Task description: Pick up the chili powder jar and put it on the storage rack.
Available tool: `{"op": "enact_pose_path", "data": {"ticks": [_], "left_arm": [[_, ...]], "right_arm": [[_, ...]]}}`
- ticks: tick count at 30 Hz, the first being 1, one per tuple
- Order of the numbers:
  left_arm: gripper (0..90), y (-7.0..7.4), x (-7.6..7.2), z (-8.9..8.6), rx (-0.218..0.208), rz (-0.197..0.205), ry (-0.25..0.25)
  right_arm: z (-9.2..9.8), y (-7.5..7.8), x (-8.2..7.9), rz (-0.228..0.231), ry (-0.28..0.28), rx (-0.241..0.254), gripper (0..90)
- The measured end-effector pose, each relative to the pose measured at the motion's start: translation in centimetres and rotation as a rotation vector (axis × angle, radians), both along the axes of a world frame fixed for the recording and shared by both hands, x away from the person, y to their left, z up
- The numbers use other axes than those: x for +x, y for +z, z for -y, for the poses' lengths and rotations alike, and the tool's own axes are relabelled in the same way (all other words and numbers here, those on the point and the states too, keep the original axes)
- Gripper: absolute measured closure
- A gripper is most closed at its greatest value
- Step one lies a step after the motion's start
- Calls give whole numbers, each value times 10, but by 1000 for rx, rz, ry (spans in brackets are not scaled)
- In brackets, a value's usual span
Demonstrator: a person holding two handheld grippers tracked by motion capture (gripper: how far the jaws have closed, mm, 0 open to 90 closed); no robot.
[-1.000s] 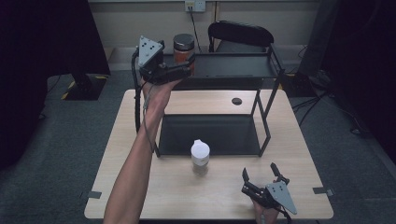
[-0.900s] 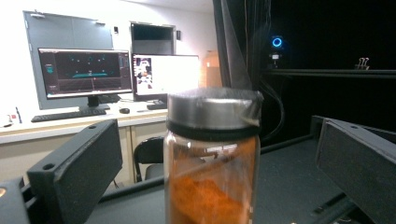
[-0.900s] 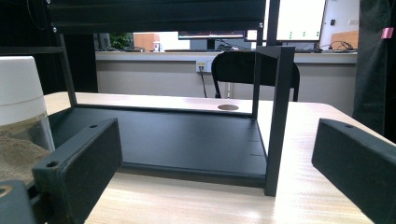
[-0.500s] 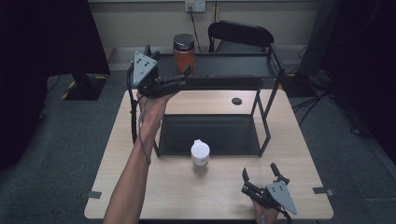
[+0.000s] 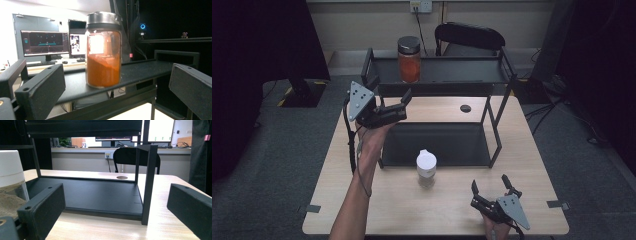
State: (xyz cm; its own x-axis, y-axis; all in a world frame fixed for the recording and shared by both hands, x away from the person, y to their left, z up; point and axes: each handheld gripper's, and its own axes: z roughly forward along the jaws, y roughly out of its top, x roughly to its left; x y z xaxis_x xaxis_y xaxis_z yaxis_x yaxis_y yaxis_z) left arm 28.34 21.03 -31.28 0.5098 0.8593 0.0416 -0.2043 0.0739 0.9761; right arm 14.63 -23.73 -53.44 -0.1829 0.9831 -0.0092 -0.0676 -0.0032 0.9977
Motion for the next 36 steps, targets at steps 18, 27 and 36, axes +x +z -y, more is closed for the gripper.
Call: {"op": "enact_pose_path", "data": {"ticks": [18, 27, 36], "left_arm": [[0, -57, -42, -18, -39, -5, 31], [0, -80, -61, -24, -33, -20, 57], [0, -109, -74, -26, -26, -45, 68]], "right_arm": [[0, 0, 0, 0, -2, 0, 4], [0, 0, 0, 0, -2, 0, 4], [0, 0, 0, 0, -2, 0, 4]]}}
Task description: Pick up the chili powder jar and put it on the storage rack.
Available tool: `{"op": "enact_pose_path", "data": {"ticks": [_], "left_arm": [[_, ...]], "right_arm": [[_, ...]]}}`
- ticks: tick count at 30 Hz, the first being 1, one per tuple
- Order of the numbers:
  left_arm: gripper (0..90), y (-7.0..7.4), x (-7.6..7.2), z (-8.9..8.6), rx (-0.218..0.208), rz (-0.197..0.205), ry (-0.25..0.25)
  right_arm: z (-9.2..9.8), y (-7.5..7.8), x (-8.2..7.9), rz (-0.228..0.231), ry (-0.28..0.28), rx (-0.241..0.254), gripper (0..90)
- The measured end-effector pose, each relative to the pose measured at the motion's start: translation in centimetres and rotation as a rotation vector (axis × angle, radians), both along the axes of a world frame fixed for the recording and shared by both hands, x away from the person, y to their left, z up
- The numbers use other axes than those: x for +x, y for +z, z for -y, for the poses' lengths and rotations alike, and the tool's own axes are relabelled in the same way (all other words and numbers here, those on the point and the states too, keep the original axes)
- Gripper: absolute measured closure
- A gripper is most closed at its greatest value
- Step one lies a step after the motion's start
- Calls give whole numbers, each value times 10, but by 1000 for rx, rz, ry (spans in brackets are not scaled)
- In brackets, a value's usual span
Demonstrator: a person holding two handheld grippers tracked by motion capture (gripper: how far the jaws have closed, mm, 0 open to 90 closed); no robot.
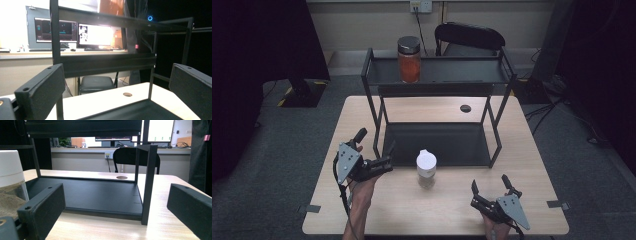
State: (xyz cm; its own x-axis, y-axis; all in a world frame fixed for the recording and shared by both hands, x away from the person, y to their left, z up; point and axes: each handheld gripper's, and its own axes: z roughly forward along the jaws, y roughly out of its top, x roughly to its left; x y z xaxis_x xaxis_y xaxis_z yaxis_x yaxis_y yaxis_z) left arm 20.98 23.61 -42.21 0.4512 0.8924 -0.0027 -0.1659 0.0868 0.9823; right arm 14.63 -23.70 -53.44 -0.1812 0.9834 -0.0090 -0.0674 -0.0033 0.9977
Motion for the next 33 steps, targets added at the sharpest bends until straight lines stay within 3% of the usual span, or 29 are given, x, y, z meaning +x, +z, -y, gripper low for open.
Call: {"op": "enact_pose_path", "data": {"ticks": [7, 10, 13, 21, 25, 33], "left_arm": [[0, -20, -9, -8, -16, -11, 8], [0, -22, -8, -10, 1, -31, 10], [0, -32, -10, -10, -34, -37, 19], [0, -57, -21, -11, -1, -89, 52], [0, -70, -27, -8, -4, -111, 72], [0, -92, -33, 2, 32, -111, 85]], "right_arm": [[0, 0, 0, 0, 0, 0, 4], [0, 0, 0, 0, 0, 0, 4], [0, 0, 0, 0, 0, 0, 4], [0, 0, 0, 0, 0, 0, 4], [0, 0, 0, 0, -1, 0, 4], [0, 0, 0, 0, -2, 0, 4]]}}
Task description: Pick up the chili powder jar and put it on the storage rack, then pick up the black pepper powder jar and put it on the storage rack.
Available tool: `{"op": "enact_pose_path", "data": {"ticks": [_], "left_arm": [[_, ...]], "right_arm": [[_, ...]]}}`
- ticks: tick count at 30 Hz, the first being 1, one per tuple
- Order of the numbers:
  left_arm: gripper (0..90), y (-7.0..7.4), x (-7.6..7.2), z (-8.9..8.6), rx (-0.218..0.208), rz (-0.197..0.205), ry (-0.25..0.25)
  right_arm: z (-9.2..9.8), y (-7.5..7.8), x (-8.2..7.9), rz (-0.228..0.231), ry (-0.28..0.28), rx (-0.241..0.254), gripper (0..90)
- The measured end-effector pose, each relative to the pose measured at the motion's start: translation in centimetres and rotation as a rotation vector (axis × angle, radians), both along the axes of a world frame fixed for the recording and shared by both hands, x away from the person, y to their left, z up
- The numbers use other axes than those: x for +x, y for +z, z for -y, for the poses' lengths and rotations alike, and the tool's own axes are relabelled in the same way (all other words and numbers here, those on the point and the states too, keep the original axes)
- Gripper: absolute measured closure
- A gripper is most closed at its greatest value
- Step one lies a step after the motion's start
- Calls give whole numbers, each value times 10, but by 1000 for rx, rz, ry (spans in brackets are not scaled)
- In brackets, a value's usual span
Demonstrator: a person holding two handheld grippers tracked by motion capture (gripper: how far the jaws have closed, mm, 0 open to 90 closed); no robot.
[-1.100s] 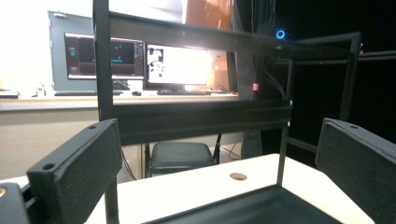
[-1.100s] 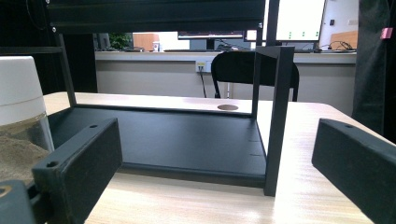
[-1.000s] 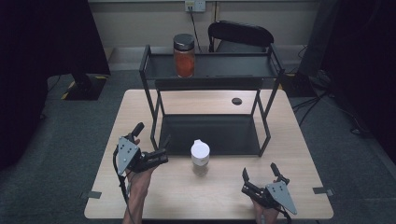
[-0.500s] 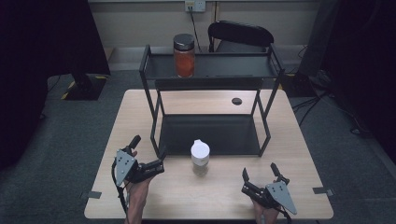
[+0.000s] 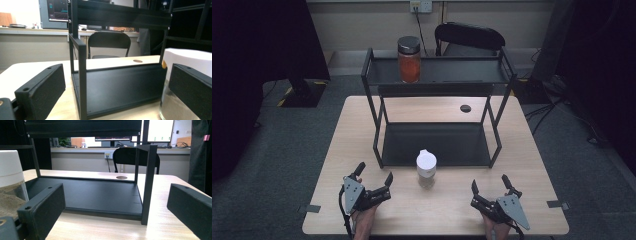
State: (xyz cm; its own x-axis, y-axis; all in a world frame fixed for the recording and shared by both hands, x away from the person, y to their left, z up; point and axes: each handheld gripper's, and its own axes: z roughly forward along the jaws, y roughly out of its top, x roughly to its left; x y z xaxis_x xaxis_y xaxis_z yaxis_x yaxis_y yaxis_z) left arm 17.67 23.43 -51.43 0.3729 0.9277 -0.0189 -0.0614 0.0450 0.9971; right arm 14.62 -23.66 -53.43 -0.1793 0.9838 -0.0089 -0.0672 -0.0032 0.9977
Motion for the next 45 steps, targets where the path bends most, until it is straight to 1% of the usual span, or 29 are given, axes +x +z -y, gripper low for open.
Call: {"op": "enact_pose_path", "data": {"ticks": [1, 3, 6, 7, 8, 9, 10, 11, 13, 17, 21, 24, 28, 32, 36, 41, 45], "left_arm": [[0, -2, -1, 2, 4, 0, 6], [0, -7, -2, 8, 36, 13, 26], [0, -11, -1, 10, 35, 10, 27], [0, -14, -2, 11, 48, 14, 33], [0, -14, -3, 11, 48, 5, 31], [0, -13, -3, 12, 65, -5, 38], [0, -13, -3, 13, 80, -8, 35], [0, -12, -2, 13, 85, -12, 35], [0, -14, 0, 15, 80, -4, 42], [1, -14, 0, 16, 72, -6, 53], [1, -13, 1, 16, 48, -24, 62], [2, -14, 0, 17, 58, -17, 64], [1, -13, 0, 17, 50, -20, 67], [1, -13, -1, 18, 52, -19, 66], [2, -13, -1, 17, 55, -22, 61], [1, -12, -2, 18, 61, -25, 63], [4, -12, -3, 19, 66, -24, 68]], "right_arm": [[0, 0, 0, 0, 0, 0, 5], [0, 0, 0, 0, 0, 0, 4], [0, 0, 0, 0, 0, 0, 4], [0, 0, 0, 0, 0, 0, 4], [0, 0, 0, 0, 0, 0, 4], [0, 0, 0, 0, 0, 0, 4], [0, 0, 0, 0, 0, 0, 4], [0, 0, 0, 0, 0, 0, 4], [0, 0, 0, 0, 0, 0, 4], [0, 0, 0, 0, 0, 0, 4], [0, 0, 0, 0, 0, 0, 4], [0, 0, 0, 0, 1, 0, 4], [0, 0, 0, 0, 2, 1, 4], [2, 0, 1, -2, 7, 5, 4], [4, 1, 1, -9, 7, 28, 4], [7, 6, 2, -29, 15, 57, 4], [9, 16, 1, -12, 40, 94, 5]]}}
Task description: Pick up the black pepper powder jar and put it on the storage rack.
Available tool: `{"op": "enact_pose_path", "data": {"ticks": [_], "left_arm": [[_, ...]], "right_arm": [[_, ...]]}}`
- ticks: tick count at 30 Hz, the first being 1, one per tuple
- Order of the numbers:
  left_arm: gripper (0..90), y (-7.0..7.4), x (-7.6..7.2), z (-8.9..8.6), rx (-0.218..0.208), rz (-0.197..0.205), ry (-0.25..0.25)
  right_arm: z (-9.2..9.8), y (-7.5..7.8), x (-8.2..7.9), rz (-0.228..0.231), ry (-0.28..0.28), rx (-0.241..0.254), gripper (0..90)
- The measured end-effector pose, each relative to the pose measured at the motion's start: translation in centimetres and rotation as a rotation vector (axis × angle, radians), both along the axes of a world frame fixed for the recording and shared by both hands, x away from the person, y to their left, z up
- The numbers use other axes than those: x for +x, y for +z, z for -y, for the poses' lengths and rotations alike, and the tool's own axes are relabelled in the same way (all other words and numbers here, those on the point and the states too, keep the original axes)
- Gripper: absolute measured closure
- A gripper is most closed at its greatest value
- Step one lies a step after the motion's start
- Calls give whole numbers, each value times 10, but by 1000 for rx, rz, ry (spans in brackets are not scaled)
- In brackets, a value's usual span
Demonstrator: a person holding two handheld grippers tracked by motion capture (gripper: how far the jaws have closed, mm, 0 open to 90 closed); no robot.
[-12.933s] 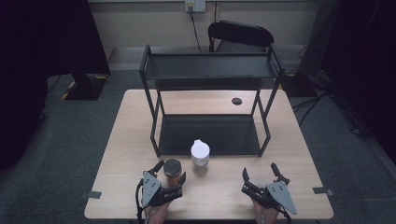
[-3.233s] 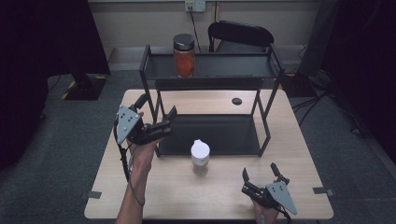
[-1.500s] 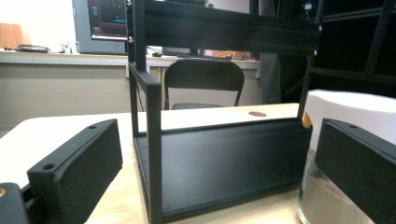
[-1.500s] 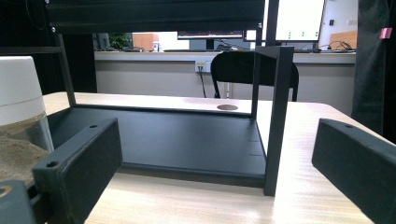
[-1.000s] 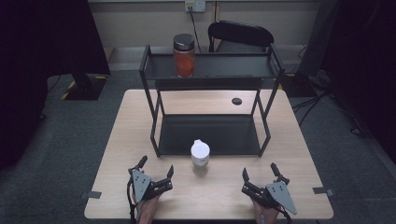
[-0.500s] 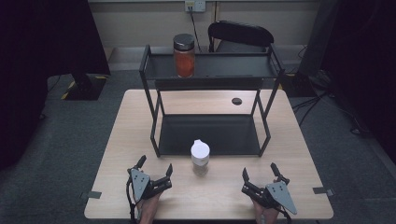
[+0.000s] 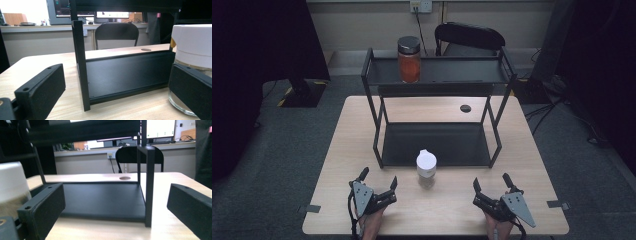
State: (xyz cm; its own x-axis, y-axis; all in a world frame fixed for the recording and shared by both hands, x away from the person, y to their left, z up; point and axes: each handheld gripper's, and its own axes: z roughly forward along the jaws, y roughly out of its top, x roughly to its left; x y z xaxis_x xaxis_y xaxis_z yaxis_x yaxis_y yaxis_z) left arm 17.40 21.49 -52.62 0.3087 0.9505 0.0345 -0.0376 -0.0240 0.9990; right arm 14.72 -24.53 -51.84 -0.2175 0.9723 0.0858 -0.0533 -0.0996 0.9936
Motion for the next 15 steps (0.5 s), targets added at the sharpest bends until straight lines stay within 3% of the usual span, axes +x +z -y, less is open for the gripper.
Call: {"op": "enact_pose_path", "data": {"ticks": [7, 15], "left_arm": [[5, 0, 1, 0, -15, -7, 3], [6, 0, 1, 0, -17, -8, 3]], "right_arm": [[-10, 17, -2, 37, 22, -10, 5], [-30, 28, 1, 66, 91, -35, 5]]}}
